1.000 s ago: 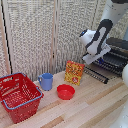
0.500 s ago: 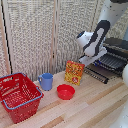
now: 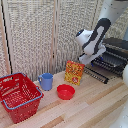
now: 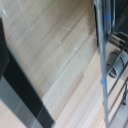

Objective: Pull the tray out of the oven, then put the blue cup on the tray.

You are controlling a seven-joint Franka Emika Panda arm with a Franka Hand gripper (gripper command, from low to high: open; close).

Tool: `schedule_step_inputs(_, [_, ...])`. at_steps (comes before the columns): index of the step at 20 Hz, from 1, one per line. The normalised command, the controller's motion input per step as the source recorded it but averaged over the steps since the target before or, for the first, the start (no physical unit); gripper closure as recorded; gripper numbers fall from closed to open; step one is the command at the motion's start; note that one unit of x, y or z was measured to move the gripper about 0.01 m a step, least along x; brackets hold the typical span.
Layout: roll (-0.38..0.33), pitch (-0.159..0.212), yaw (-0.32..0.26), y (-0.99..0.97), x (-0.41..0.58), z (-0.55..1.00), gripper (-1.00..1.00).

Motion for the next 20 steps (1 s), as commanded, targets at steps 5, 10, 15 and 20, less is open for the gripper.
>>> schedule_step_inputs(5, [0.083, 0.000, -0.066, -0.02, 0.070, 0.64, -1.00])
schedule_step_inputs(10, [0.174, 0.003, -0.095, 0.01, 0.118, 0.50, -1.00])
schedule_step_inputs(15, [0.213, 0.000, -0.186, 0.08, 0.094, 0.44, -1.00])
schedule_step_inputs(20, [0.186, -0.025, -0.200, 0.19, 0.181, 0.35, -1.00])
